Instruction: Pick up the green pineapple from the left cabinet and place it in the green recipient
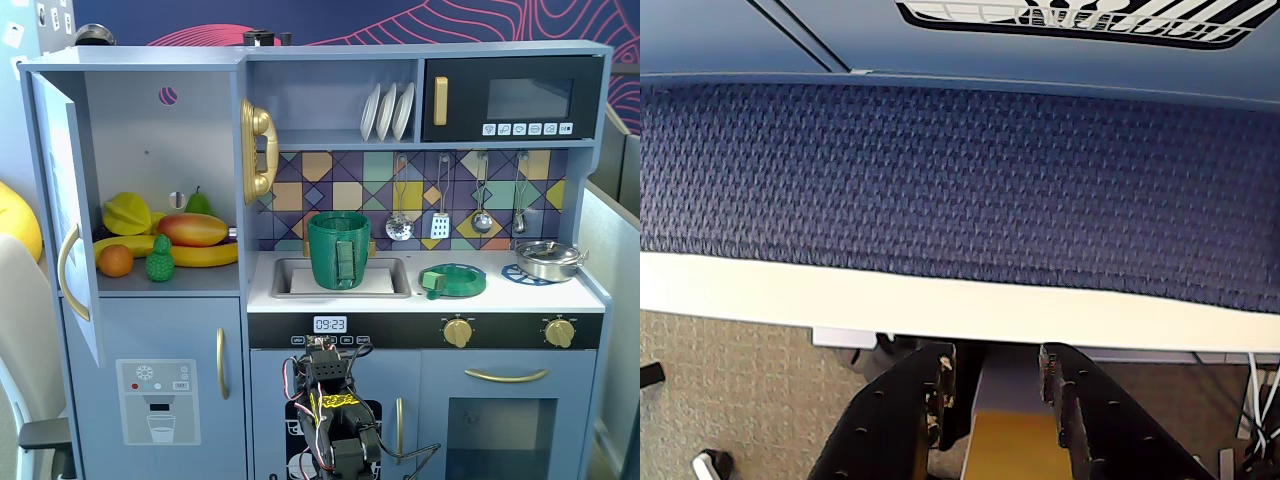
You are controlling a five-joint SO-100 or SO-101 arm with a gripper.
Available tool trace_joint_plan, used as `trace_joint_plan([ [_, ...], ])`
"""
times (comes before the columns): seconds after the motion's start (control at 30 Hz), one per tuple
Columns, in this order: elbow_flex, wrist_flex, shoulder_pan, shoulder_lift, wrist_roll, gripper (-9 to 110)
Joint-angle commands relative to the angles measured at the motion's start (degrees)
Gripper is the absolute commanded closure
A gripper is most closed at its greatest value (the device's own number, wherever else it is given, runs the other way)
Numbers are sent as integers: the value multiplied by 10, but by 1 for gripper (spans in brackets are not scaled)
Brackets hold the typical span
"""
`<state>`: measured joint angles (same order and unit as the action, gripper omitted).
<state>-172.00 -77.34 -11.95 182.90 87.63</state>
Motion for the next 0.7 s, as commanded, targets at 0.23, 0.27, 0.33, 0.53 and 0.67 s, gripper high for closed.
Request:
trace_joint_plan([
  [0.23, 3, -66, -105, -9, -26, 80],
  [0.27, 3, -62, -105, -9, -20, 81],
  [0.33, 3, -42, -109, -9, -18, 81],
  [0.53, 17, 92, -141, -26, -35, 82],
  [0.67, 54, 206, -176, -71, -33, 82],
])
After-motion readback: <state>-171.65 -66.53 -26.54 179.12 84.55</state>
